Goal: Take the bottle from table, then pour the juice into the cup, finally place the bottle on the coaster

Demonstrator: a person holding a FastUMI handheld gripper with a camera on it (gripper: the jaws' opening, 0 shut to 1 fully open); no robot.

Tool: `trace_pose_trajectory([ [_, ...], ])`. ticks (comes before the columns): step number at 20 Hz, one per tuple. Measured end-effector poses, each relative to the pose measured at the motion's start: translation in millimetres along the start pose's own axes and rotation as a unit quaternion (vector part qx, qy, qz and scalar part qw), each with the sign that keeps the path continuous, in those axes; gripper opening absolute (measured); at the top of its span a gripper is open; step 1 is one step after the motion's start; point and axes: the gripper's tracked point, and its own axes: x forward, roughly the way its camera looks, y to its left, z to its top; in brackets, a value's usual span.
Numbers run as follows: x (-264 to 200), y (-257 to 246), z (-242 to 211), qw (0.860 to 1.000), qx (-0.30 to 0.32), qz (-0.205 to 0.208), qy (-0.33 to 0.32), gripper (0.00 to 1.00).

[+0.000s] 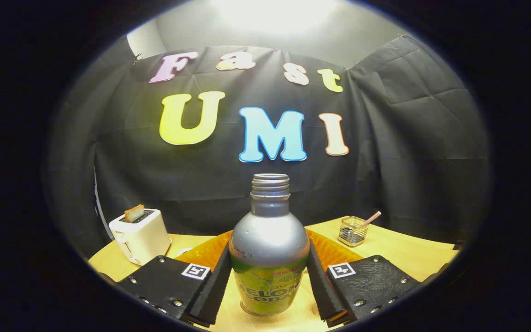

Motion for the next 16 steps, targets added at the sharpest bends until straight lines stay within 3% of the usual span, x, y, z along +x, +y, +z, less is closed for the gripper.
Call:
trace_pose_trajectory([
  [16, 27.6, 10.0, -52.1, 1.0, -0.003, 0.02, 0.019, 0.79],
])
